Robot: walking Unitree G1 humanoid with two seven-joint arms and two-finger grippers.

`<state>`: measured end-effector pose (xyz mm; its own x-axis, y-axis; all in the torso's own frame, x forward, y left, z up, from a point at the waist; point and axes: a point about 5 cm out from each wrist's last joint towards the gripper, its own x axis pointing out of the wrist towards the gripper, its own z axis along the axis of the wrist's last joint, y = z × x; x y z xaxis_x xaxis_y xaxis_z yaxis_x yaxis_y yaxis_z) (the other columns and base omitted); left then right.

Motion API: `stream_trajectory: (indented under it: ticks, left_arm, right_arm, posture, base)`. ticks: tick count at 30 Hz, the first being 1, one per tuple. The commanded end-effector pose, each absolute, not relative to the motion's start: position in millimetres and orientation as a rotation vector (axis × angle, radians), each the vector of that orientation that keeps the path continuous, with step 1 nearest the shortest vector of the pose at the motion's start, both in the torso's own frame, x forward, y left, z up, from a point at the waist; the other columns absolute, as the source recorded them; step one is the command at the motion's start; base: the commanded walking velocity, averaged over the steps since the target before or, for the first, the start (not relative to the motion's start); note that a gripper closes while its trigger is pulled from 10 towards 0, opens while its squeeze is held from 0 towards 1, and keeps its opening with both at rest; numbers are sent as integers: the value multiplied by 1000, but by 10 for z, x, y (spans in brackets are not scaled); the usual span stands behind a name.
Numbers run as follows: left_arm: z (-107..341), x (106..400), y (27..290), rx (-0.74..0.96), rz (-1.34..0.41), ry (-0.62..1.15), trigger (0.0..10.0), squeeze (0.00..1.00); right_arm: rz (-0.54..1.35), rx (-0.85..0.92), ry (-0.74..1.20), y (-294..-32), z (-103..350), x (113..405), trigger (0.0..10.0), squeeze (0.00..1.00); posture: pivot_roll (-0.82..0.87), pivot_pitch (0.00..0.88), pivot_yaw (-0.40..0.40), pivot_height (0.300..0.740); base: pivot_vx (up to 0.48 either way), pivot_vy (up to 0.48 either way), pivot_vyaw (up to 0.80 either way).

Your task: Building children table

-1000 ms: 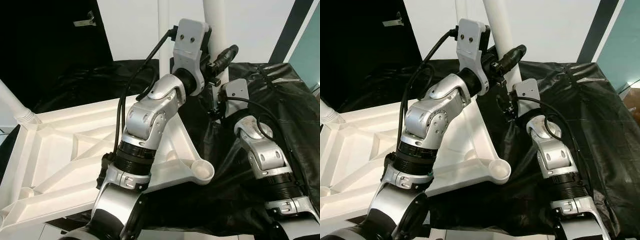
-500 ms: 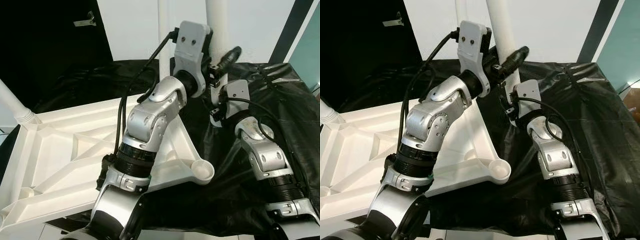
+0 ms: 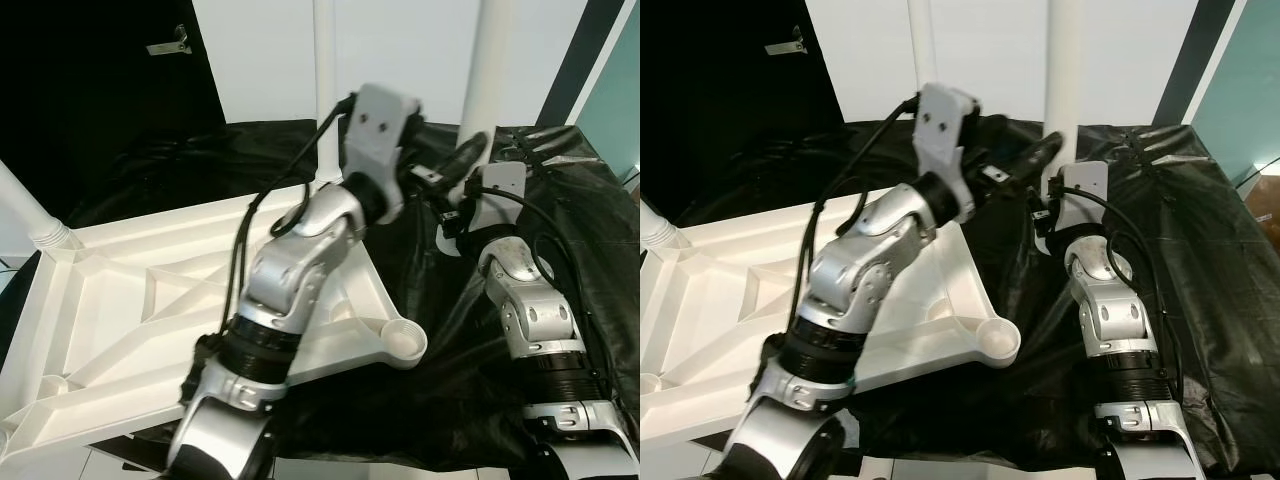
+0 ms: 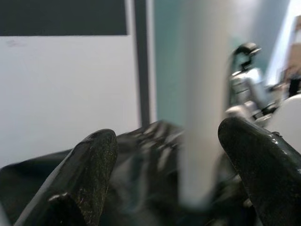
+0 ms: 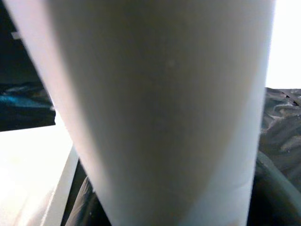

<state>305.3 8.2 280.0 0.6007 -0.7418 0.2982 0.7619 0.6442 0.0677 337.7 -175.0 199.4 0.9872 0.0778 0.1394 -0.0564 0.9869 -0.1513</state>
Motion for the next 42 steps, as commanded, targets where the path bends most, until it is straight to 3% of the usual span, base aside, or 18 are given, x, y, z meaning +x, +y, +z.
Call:
stream_trajectory:
  ticks: [1, 4, 11, 28, 42]
  left_arm:
    - [2777, 2998, 117, -5, -963, -340, 10000, 0]
    - [2732, 3003, 171, 14, -956, -330, 10000, 0]
    - [2258, 2852, 575, 224, -1063, -178, 10000, 0]
    - [1876, 2607, 928, 385, -1184, 11, 10000, 0]
    - [1404, 2265, 1170, 445, -1334, 338, 10000, 0]
  right_arm:
    - [44, -119, -163, -1782, 1978, 3358, 10000, 0]
    - [32, -116, -163, -1792, 1970, 3348, 10000, 0]
    - [-12, -117, -140, -1858, 1894, 3295, 10000, 0]
    - [-46, -130, -149, -1935, 1914, 3293, 10000, 0]
    - [-48, -150, -154, -1945, 1924, 3313, 10000, 0]
  posture:
    - [-47, 0, 34, 740]
    - [-43, 0, 31, 740]
    - [-24, 12, 29, 740]
    - [-19, 11, 23, 740]
    - [-9, 13, 22, 740]
  base:
    - [0, 0, 0]
    - [0, 0, 0]
    - [0, 0, 0]
    - [0, 0, 0]
    - [0, 0, 0]
